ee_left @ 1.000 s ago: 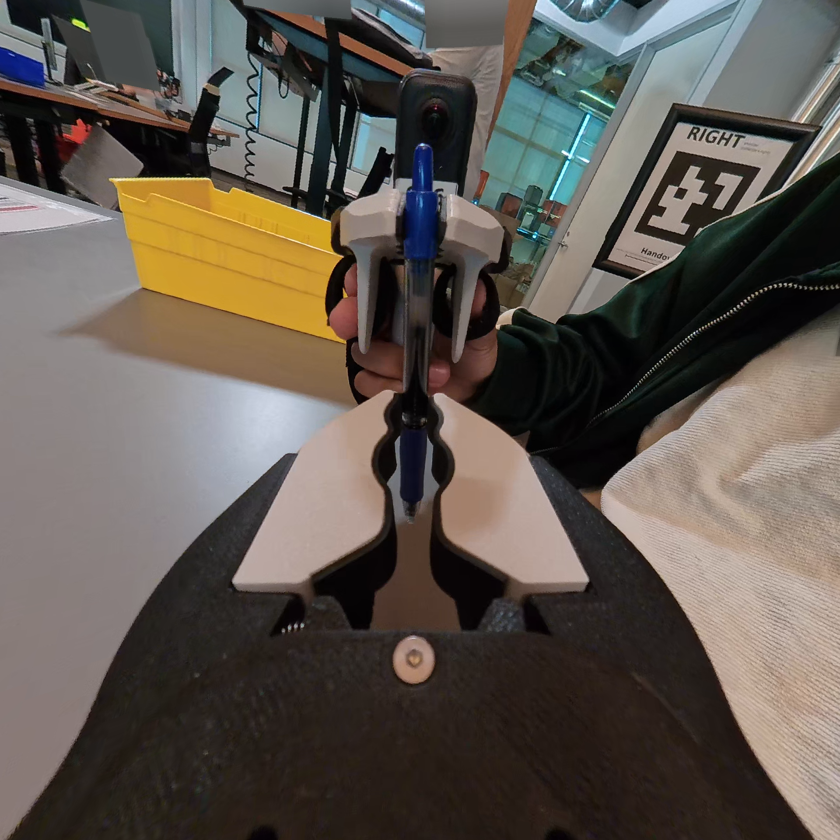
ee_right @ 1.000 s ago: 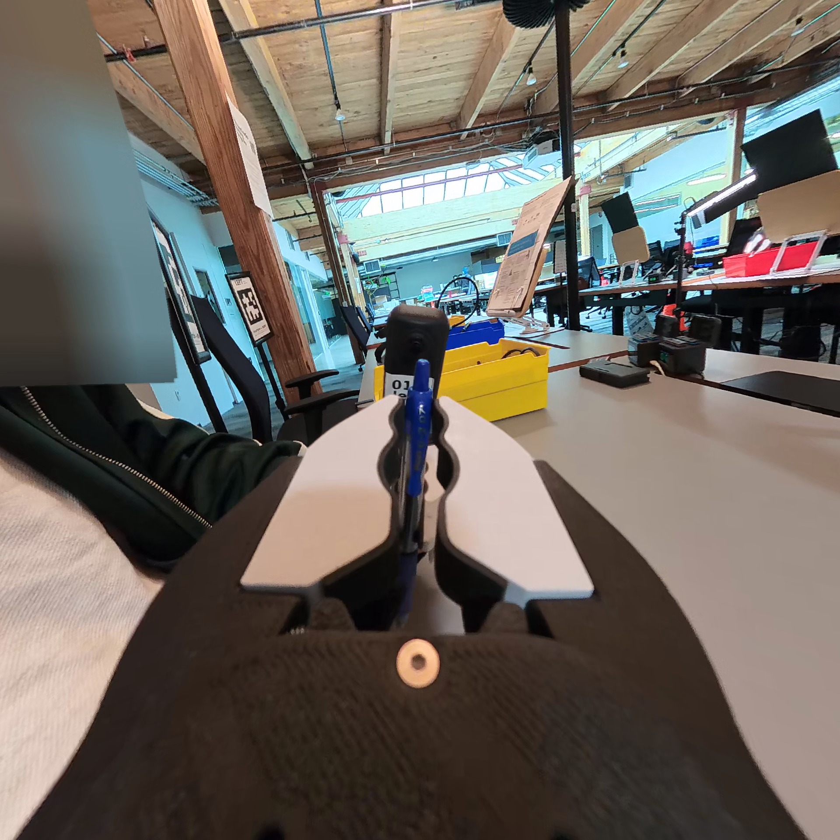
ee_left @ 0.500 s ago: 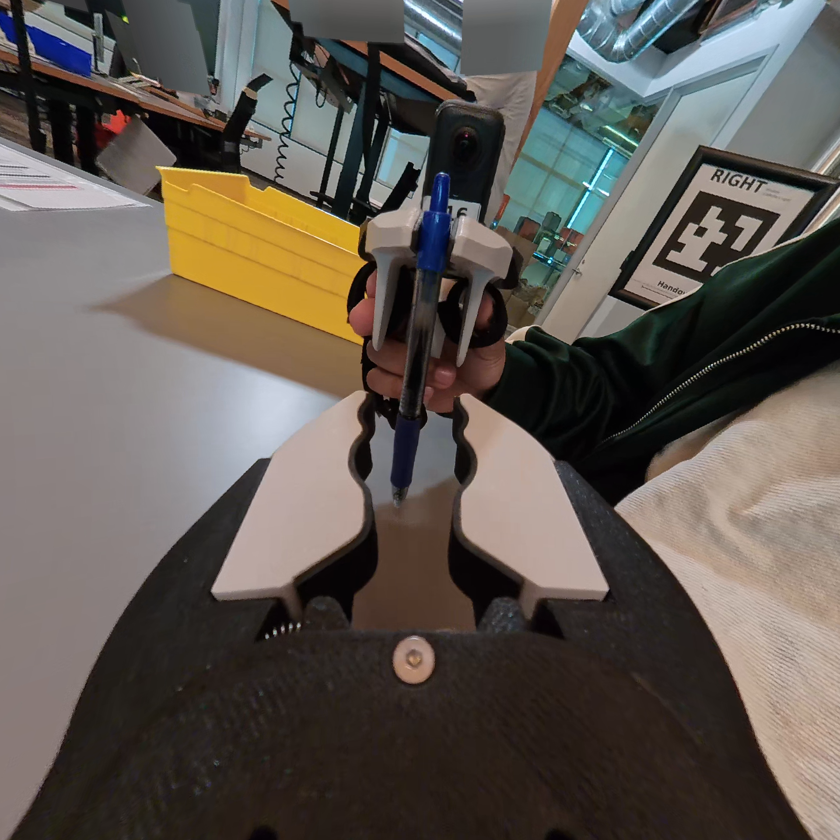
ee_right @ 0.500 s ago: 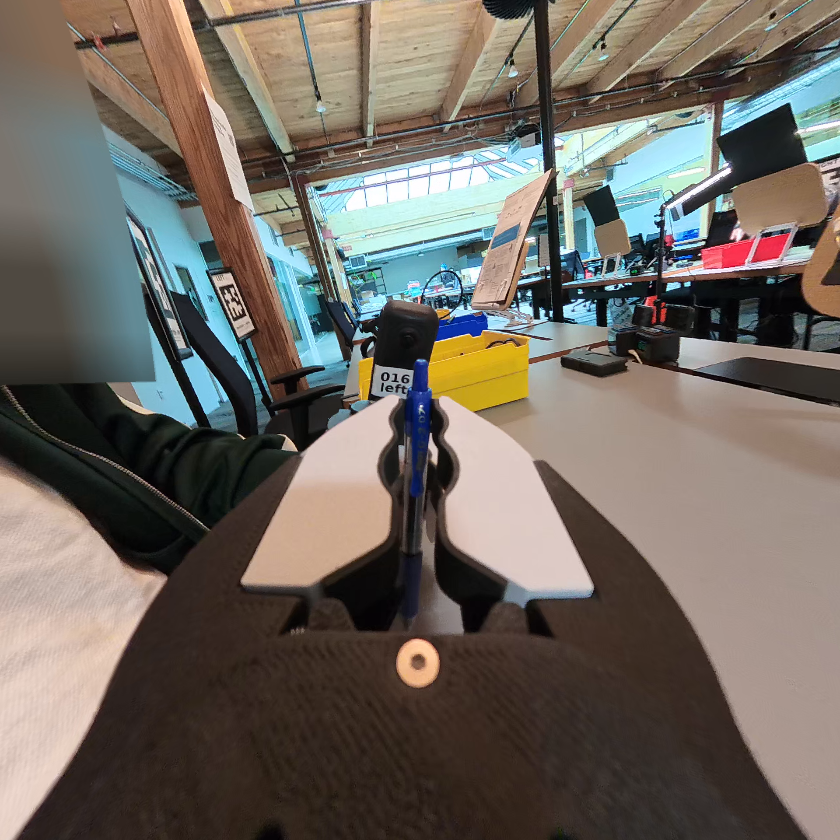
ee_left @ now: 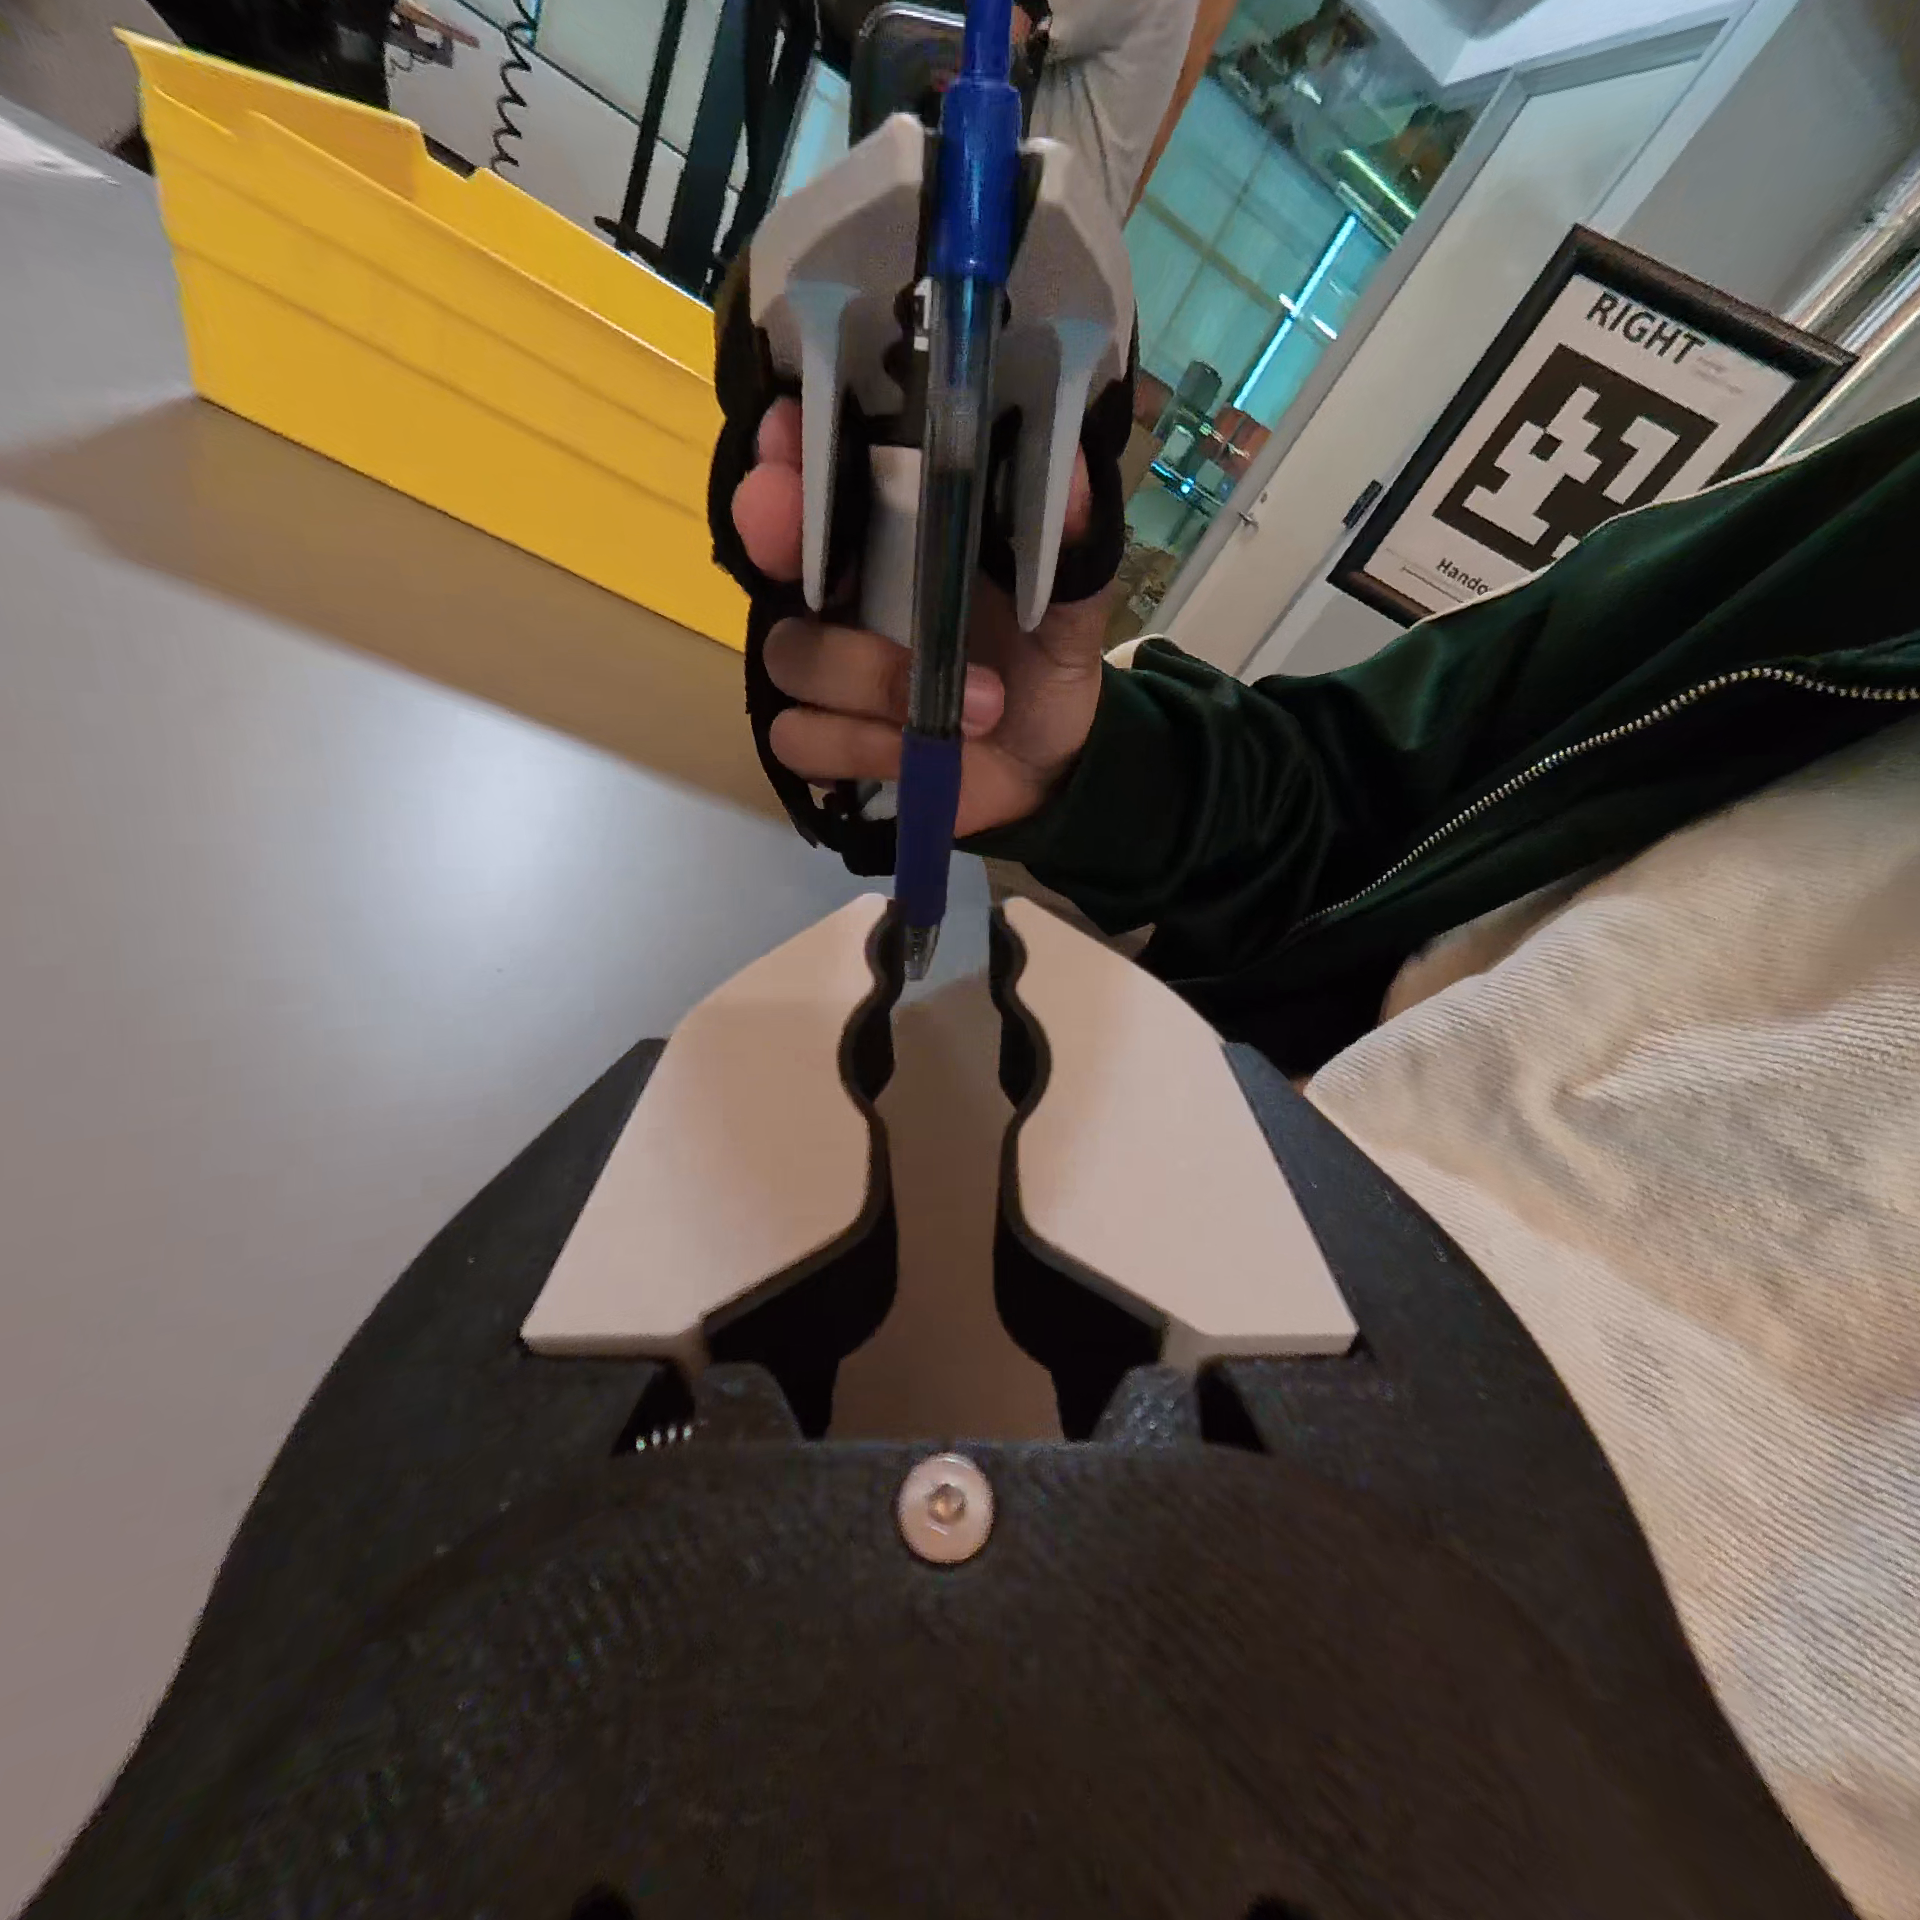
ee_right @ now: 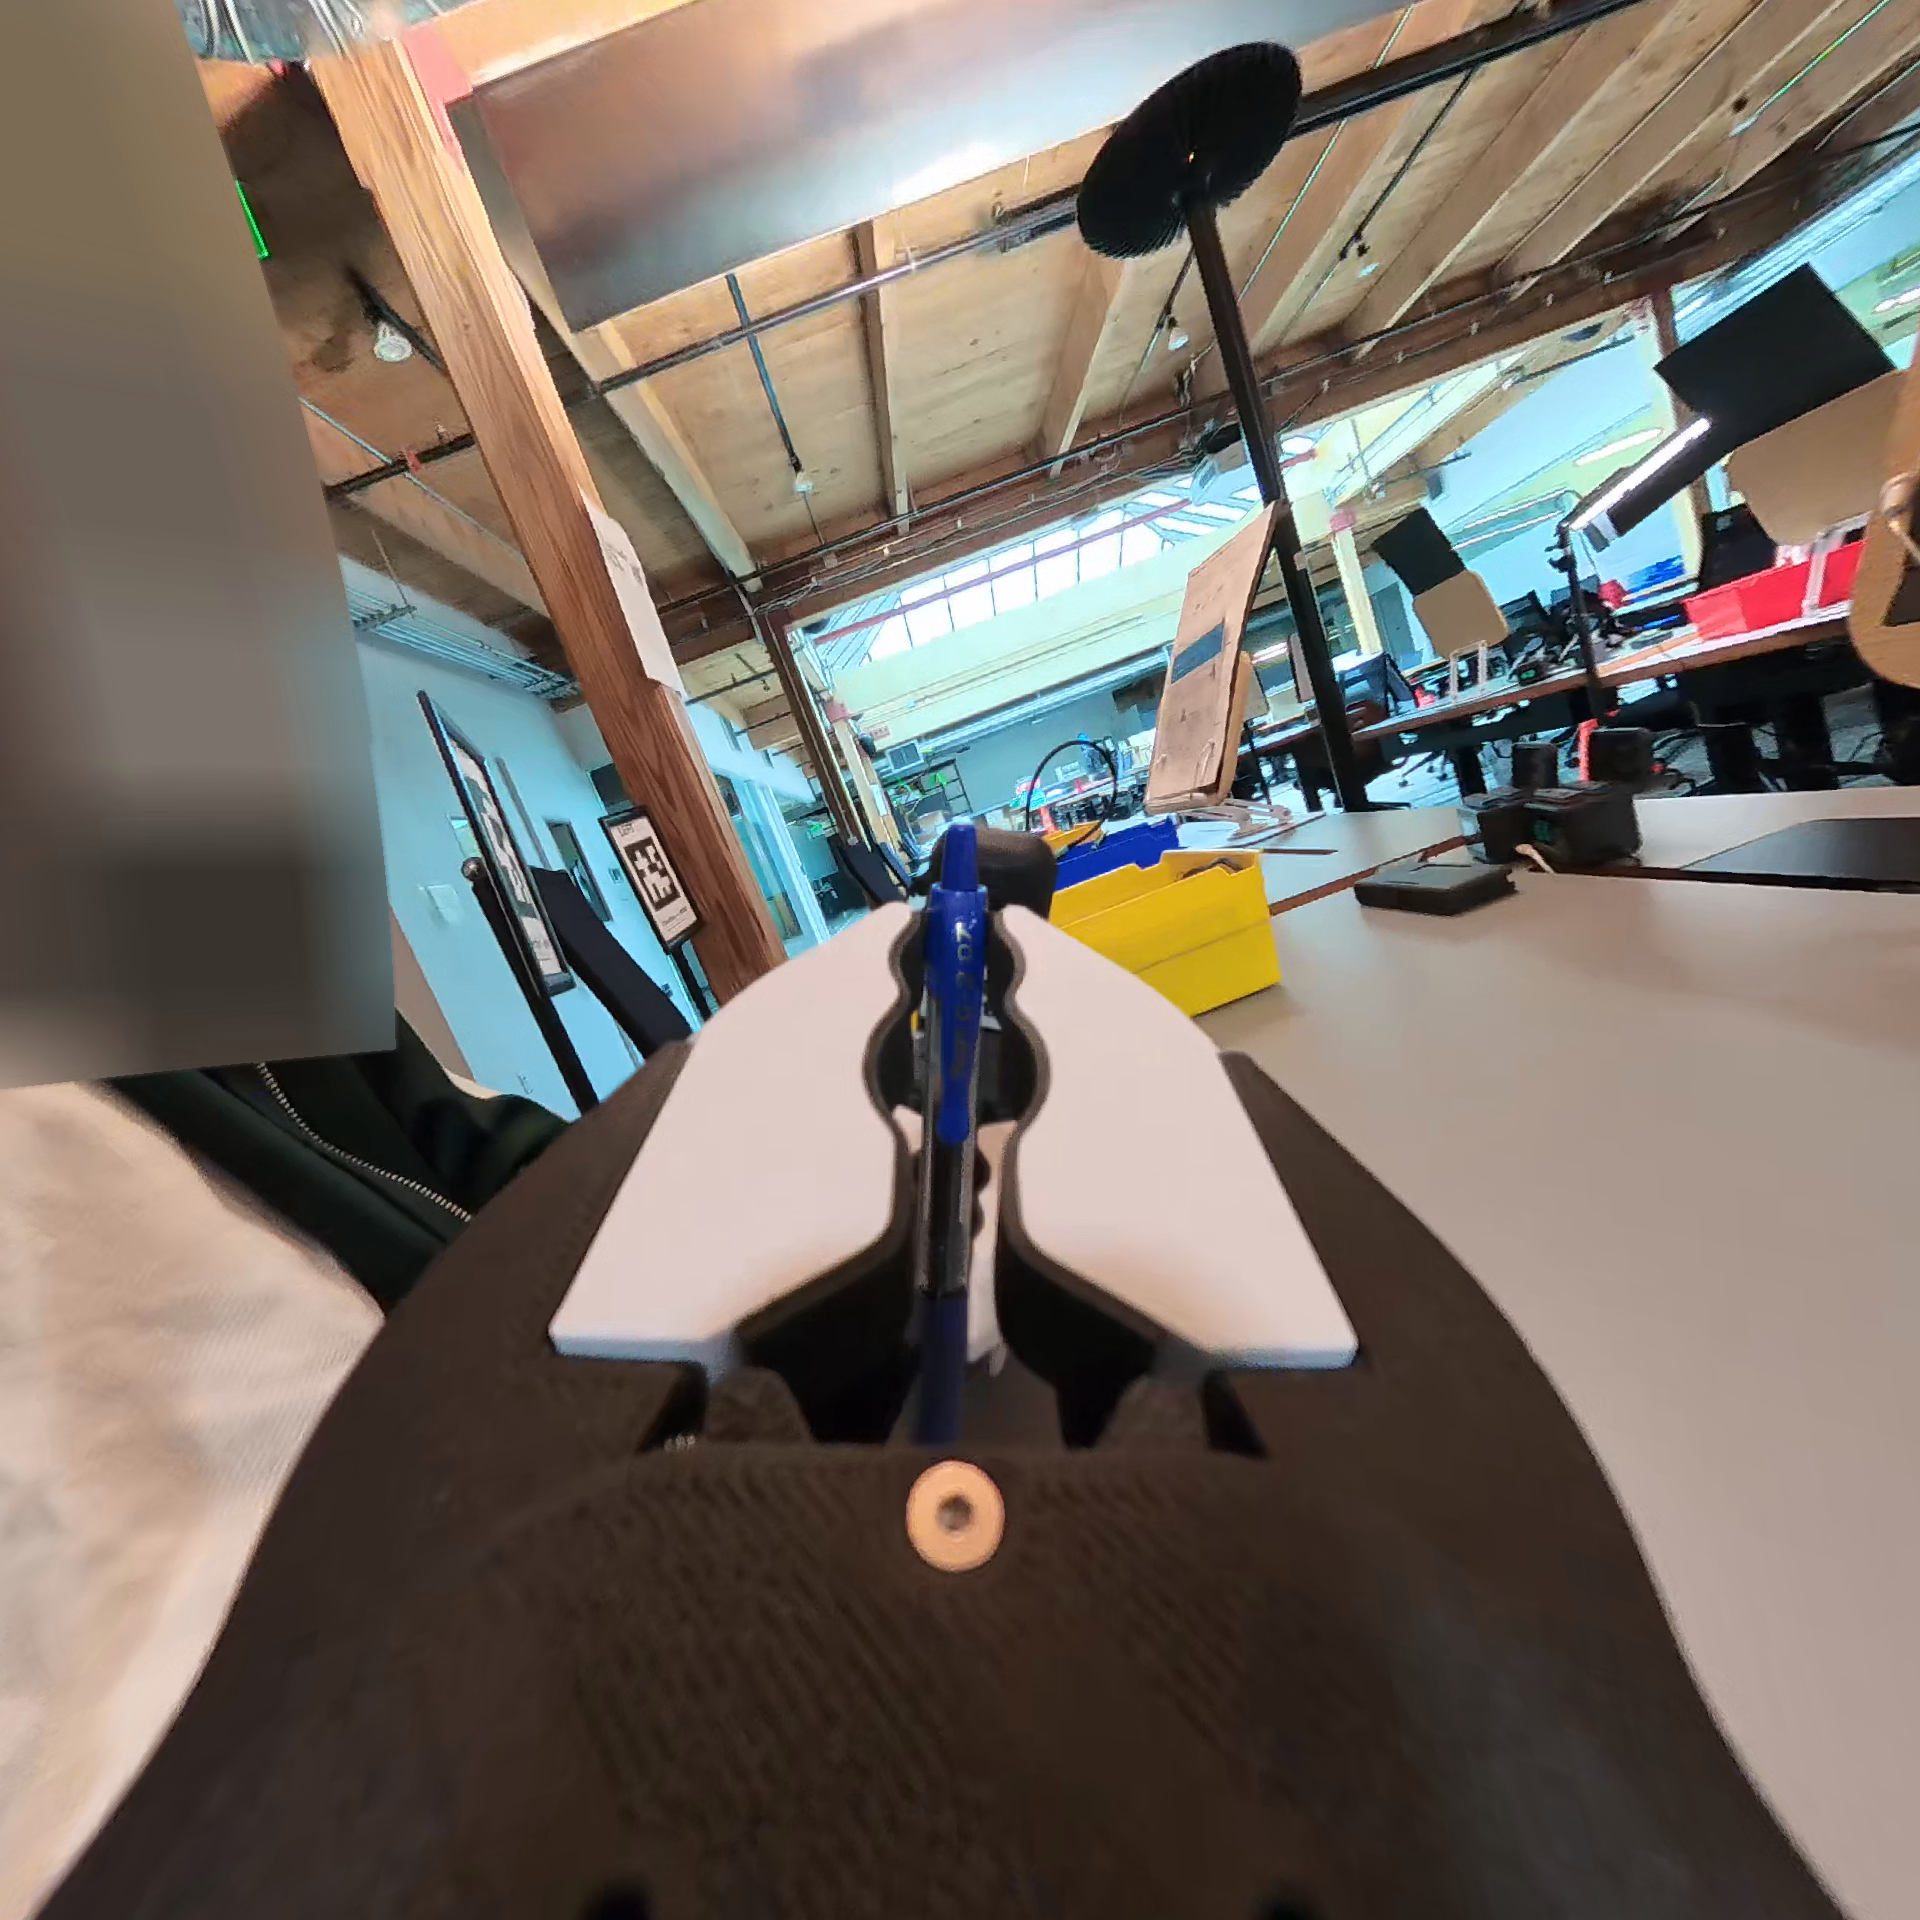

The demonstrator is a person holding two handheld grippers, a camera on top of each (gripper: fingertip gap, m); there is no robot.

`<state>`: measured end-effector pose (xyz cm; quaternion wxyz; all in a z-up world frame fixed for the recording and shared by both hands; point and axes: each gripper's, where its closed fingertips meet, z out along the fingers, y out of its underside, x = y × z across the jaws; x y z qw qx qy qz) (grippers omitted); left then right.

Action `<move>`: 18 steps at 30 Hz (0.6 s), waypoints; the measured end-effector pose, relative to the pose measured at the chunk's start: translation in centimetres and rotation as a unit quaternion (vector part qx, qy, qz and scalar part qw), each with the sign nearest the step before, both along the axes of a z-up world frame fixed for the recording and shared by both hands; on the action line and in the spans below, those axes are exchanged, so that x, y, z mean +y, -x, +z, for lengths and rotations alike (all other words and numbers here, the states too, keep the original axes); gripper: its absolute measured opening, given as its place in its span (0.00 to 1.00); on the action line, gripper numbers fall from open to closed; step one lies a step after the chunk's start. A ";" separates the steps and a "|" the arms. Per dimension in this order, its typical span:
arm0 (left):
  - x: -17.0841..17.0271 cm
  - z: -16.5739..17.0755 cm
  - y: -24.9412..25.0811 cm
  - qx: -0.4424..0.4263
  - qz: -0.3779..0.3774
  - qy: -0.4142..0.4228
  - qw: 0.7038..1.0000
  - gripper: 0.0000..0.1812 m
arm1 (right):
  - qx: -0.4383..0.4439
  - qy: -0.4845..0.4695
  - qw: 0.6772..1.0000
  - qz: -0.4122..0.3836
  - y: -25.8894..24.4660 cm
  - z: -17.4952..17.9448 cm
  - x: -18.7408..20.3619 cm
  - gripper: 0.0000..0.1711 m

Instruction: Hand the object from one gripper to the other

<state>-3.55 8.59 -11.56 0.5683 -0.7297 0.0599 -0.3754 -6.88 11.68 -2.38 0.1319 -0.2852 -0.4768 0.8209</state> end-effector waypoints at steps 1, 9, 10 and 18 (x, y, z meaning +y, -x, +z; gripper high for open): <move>0.1 0.1 -0.2 -0.002 0.001 -0.002 1.000 0.11 | 0.000 -0.001 1.000 -0.002 0.0 0.0 0.1 0.06; 1.1 -0.1 -0.2 0.026 0.036 -0.014 0.999 0.19 | 0.006 -0.045 0.999 -0.012 0.1 -0.3 -1.8 0.06; 1.1 -0.2 -0.3 0.029 0.034 -0.016 0.999 0.19 | 0.010 -0.057 0.998 -0.014 0.1 -0.3 -2.1 0.06; 0.6 -0.6 -1.0 0.054 0.009 -0.010 0.998 0.07 | 0.050 -0.164 0.985 -0.032 -0.4 -0.6 -4.6 0.06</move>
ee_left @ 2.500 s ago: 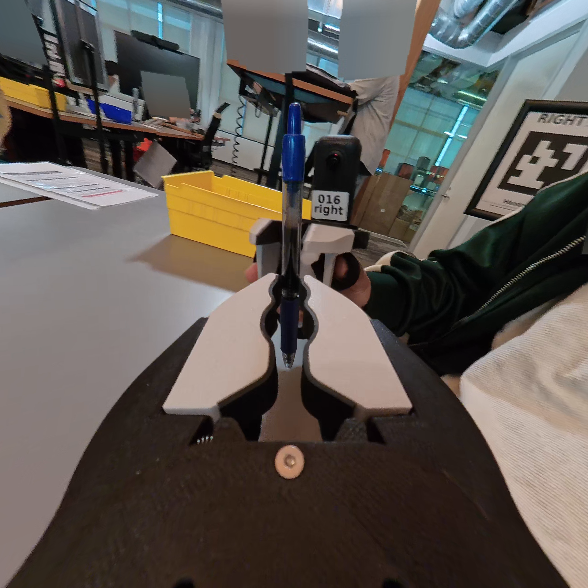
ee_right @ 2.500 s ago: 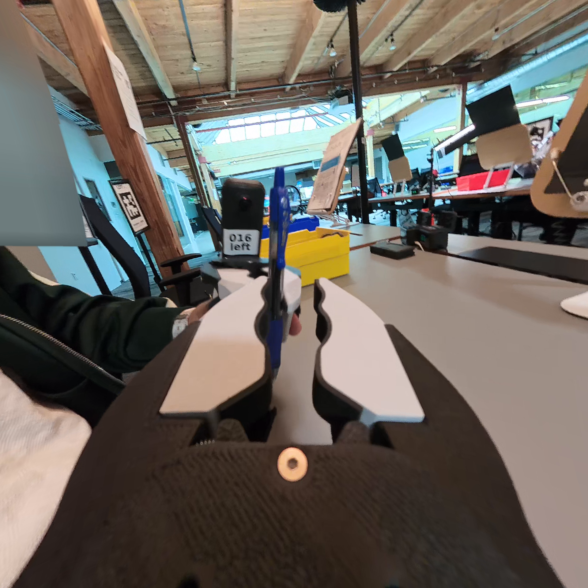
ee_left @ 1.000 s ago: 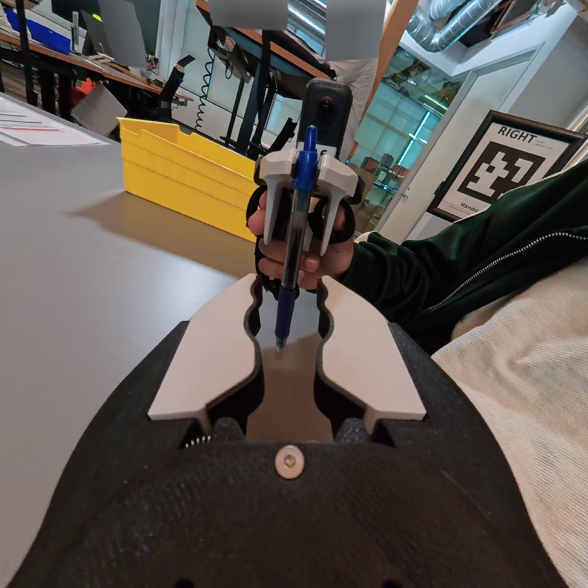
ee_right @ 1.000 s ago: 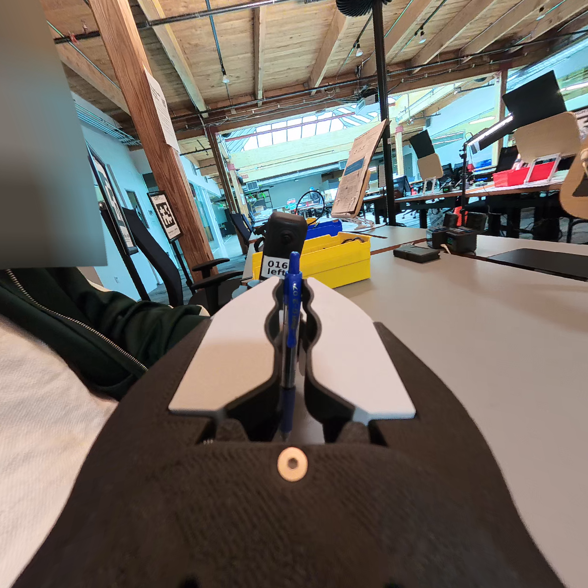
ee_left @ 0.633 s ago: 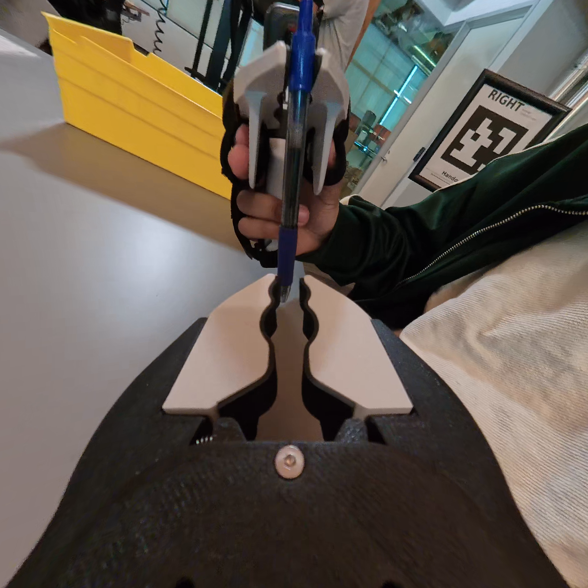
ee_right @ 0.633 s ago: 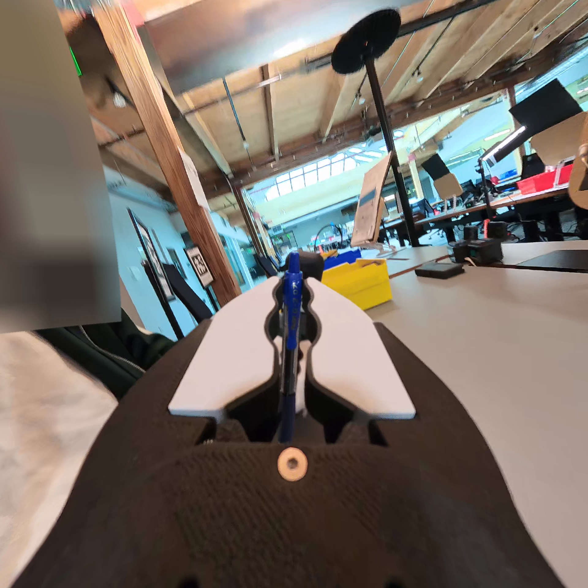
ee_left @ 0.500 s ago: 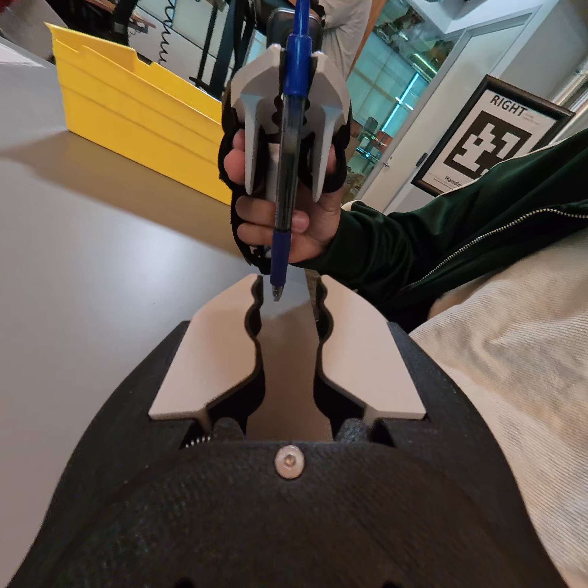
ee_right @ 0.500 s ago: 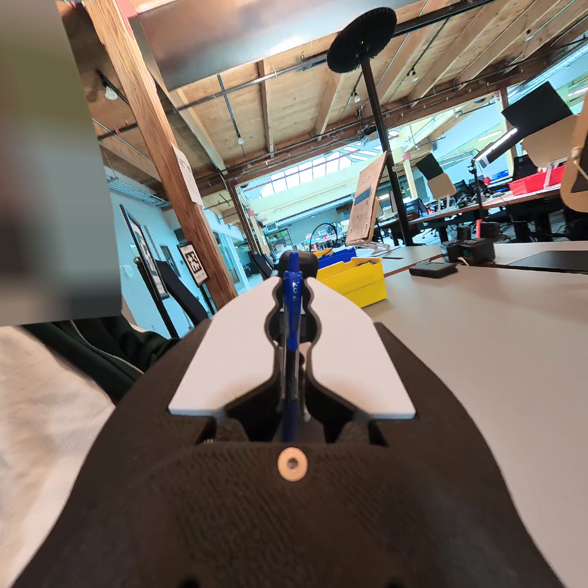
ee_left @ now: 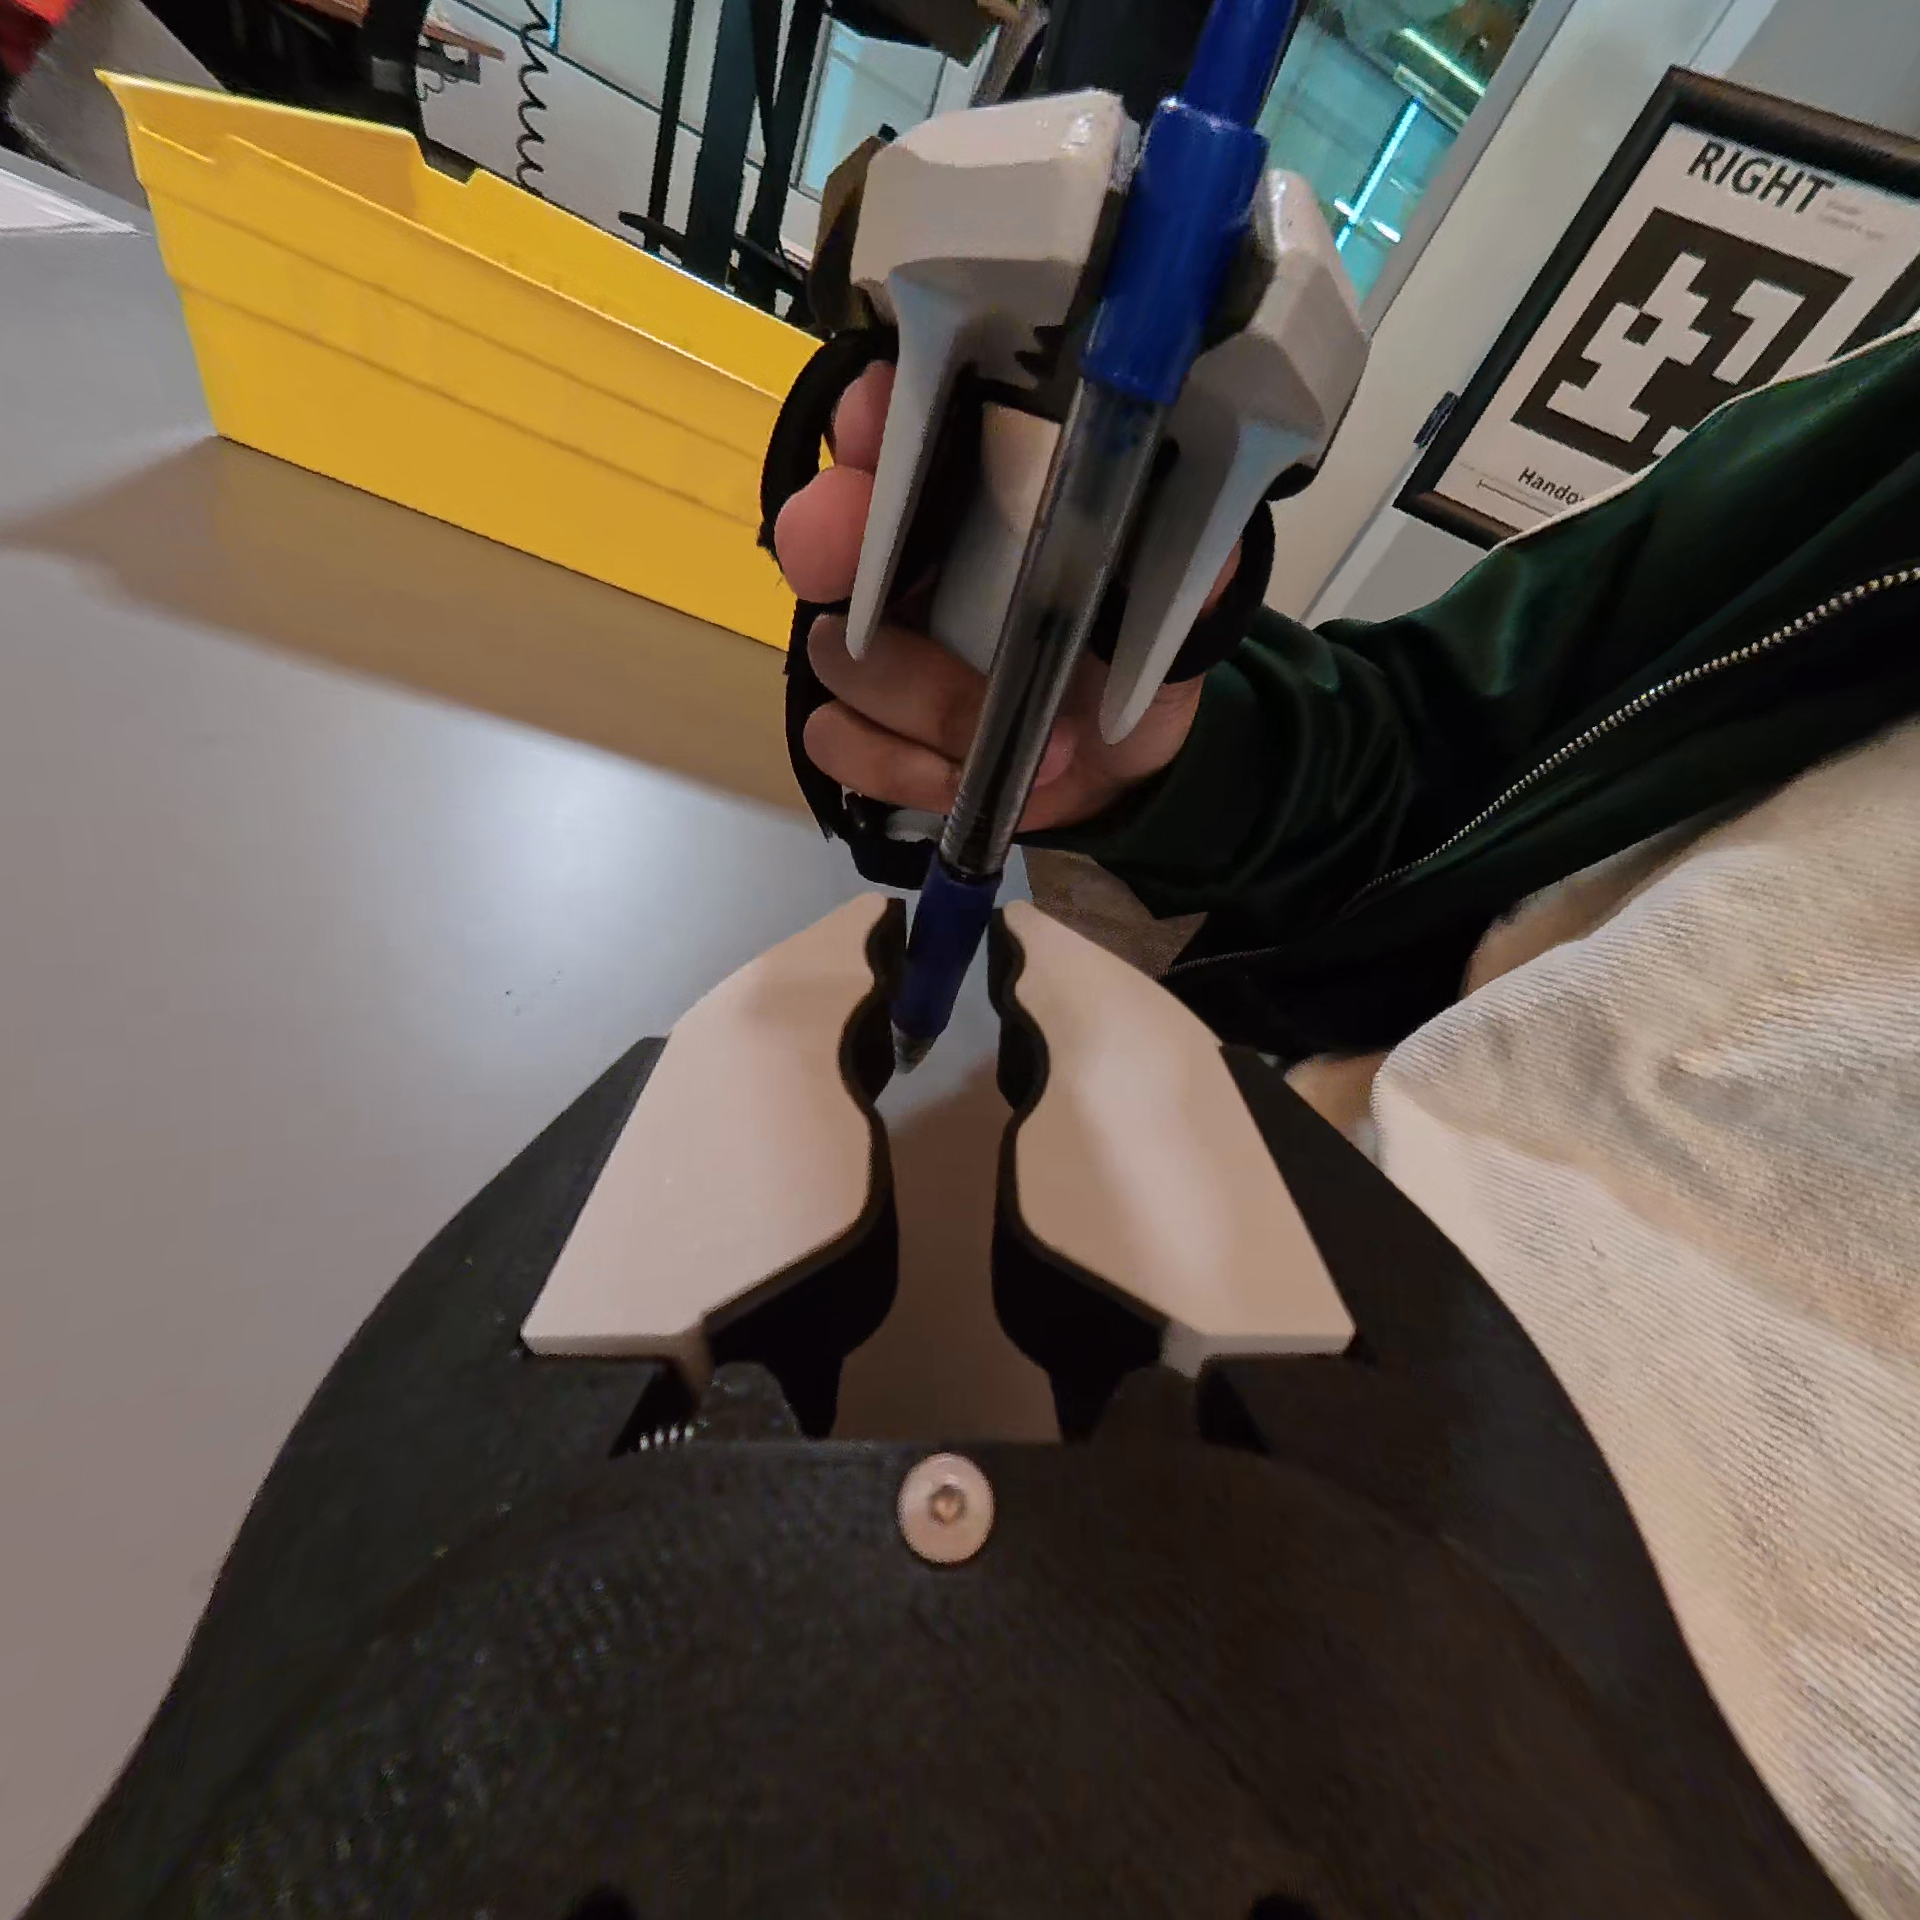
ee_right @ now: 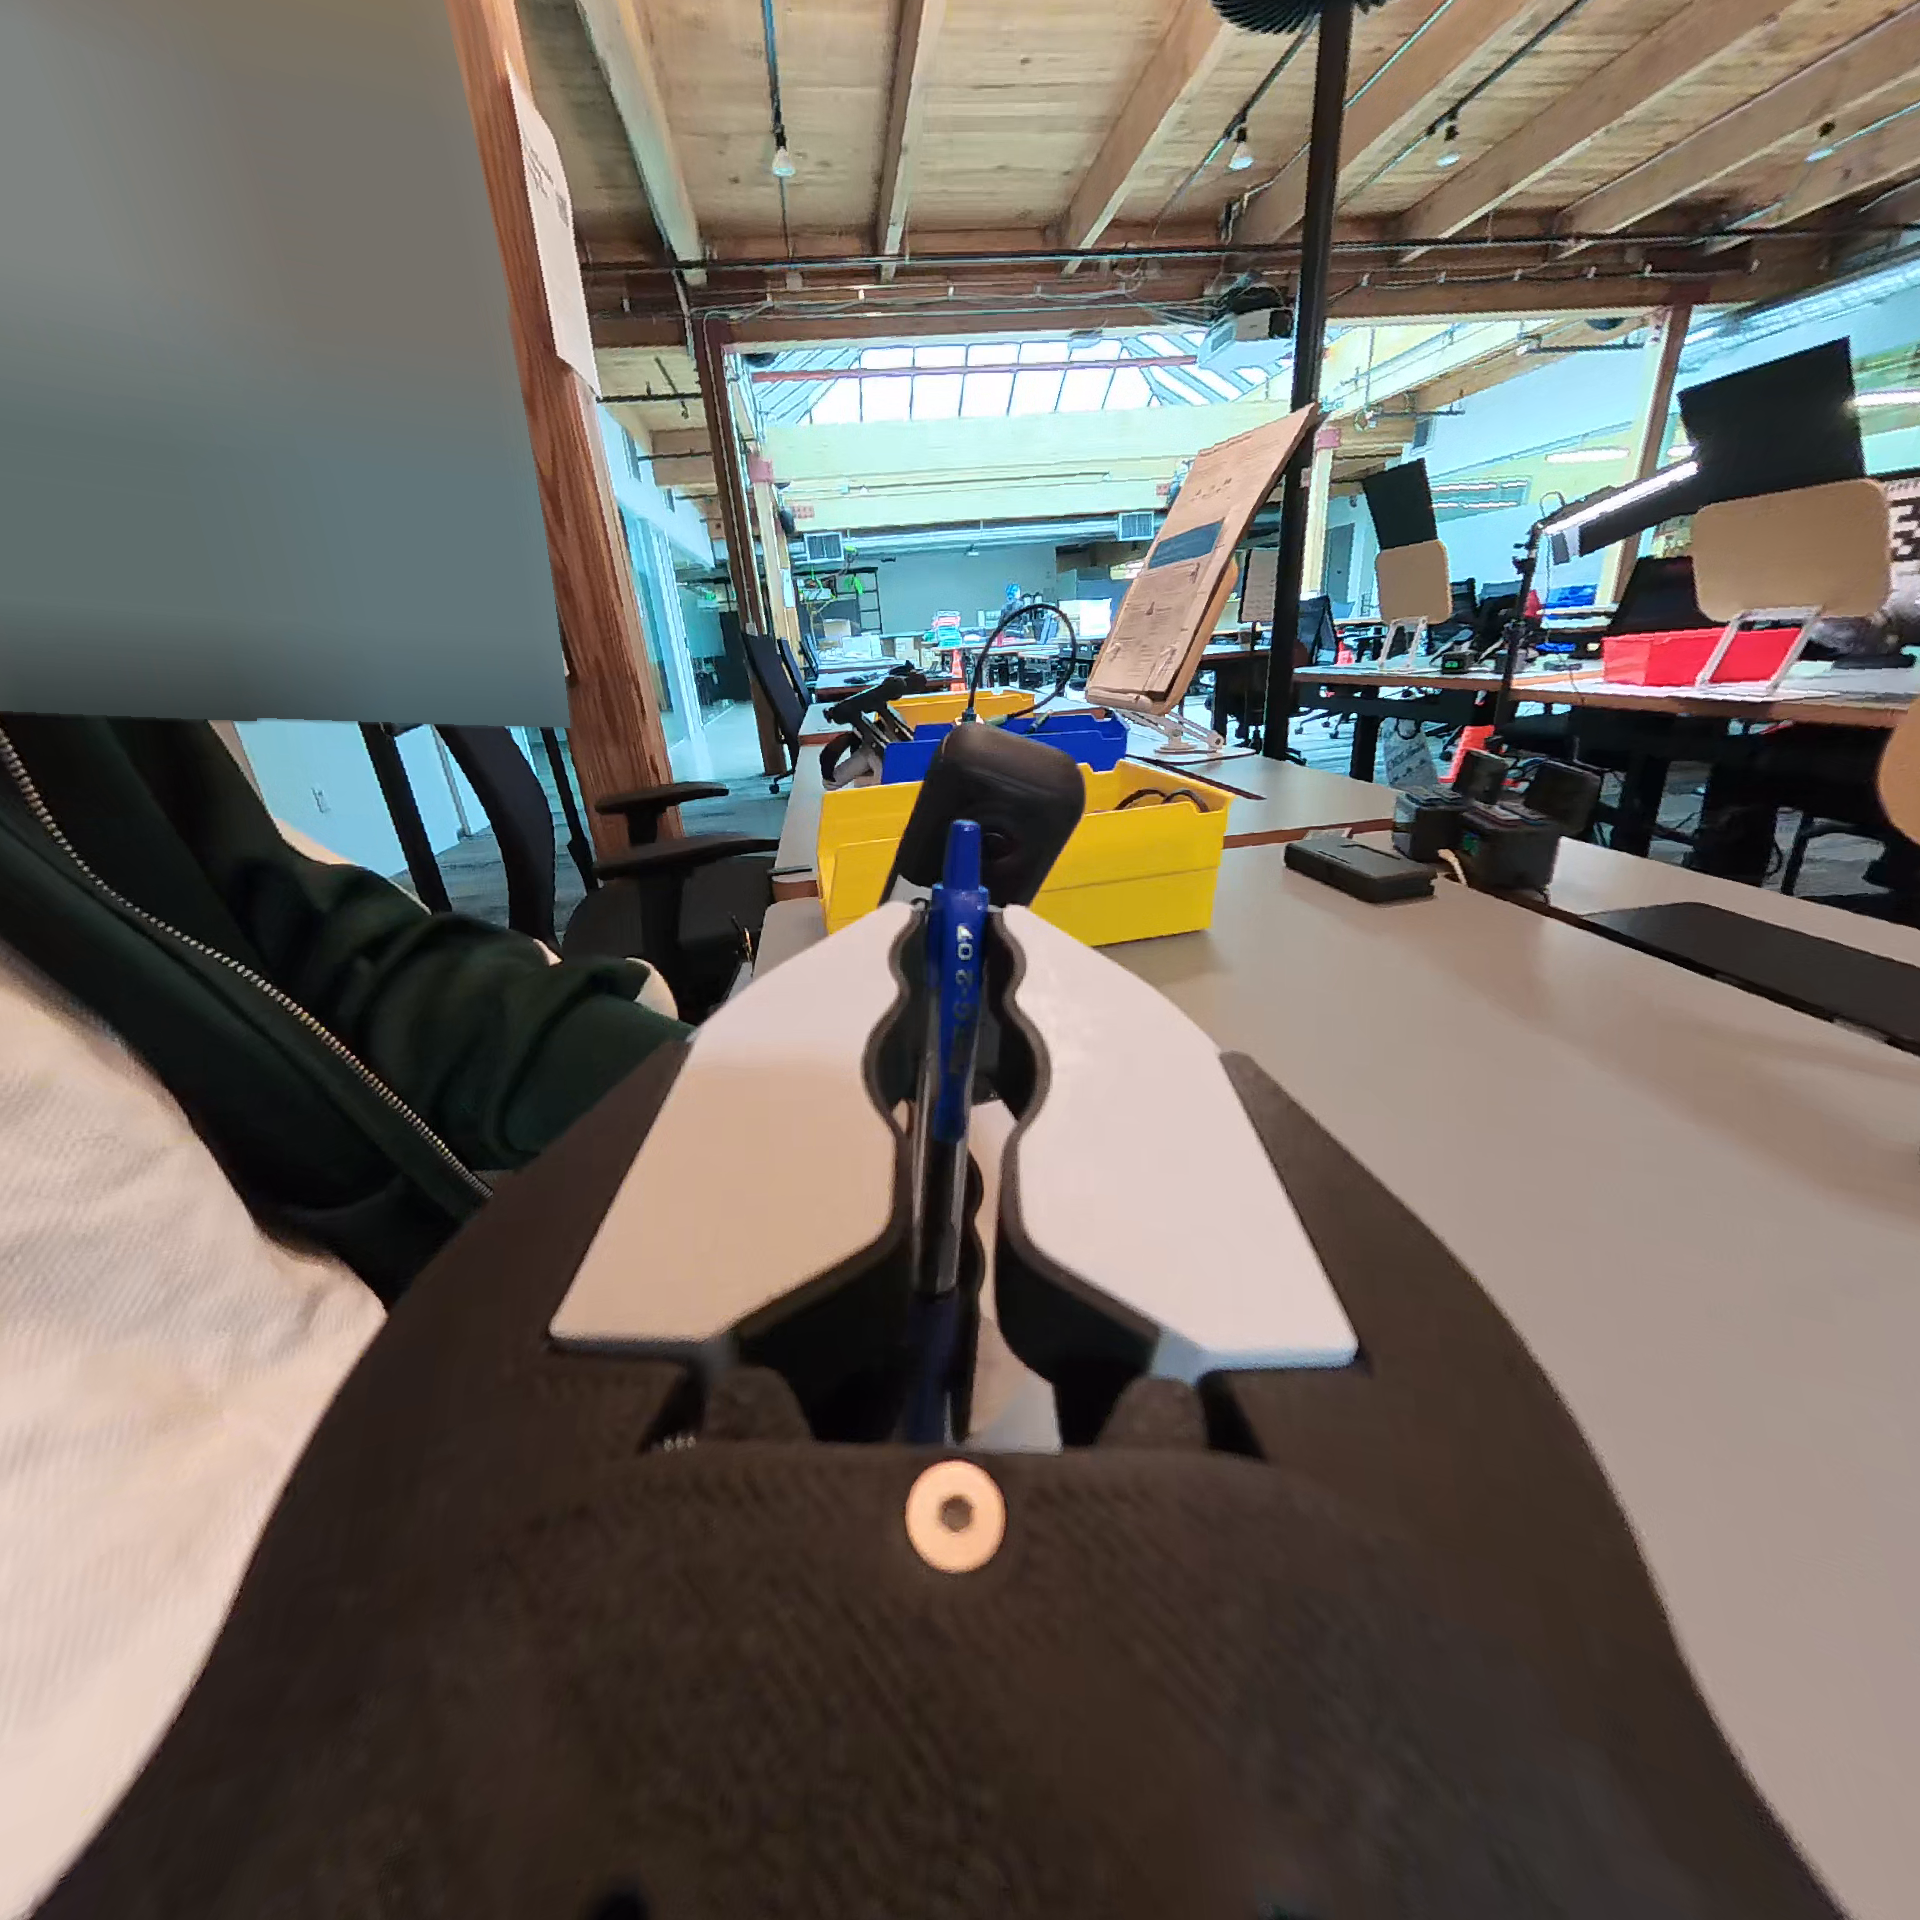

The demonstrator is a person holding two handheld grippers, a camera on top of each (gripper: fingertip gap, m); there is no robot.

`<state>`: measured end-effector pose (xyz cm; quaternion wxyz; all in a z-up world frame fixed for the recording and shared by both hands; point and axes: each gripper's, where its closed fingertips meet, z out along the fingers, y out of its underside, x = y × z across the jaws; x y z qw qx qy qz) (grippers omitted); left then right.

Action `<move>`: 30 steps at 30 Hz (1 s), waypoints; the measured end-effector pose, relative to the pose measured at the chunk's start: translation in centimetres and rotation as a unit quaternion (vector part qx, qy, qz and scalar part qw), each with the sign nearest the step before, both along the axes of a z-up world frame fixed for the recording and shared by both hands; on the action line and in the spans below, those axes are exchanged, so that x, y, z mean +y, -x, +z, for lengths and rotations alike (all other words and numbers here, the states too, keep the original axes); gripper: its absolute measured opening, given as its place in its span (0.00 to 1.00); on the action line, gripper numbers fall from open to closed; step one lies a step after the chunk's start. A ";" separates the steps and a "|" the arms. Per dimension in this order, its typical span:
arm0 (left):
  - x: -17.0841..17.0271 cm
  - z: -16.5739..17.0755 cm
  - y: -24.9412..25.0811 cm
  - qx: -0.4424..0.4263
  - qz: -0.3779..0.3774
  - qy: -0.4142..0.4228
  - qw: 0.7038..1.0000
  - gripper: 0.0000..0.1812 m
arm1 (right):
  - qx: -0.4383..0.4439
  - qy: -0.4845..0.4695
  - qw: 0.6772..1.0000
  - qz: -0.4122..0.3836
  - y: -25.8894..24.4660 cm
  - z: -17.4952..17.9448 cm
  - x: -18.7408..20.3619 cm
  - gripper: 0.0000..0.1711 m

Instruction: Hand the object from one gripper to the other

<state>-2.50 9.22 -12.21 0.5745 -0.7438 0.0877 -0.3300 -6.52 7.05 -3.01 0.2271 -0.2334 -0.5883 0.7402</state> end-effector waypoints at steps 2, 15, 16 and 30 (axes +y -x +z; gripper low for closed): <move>0.0 0.1 0.0 0.008 0.001 -0.005 1.000 0.07 | 0.000 0.000 1.000 0.000 0.0 0.1 -0.1 0.06; -0.3 1.7 2.8 0.047 0.069 -0.055 0.995 0.06 | 0.009 0.049 0.996 -0.069 1.5 0.7 2.6 0.35; -0.4 1.7 3.4 0.053 0.082 -0.057 0.994 0.06 | 0.004 0.048 0.996 -0.069 1.6 0.4 2.6 0.35; -0.6 1.1 6.2 0.107 0.152 -0.044 0.982 0.06 | -0.059 -0.008 0.995 -0.077 2.8 -3.5 2.3 0.19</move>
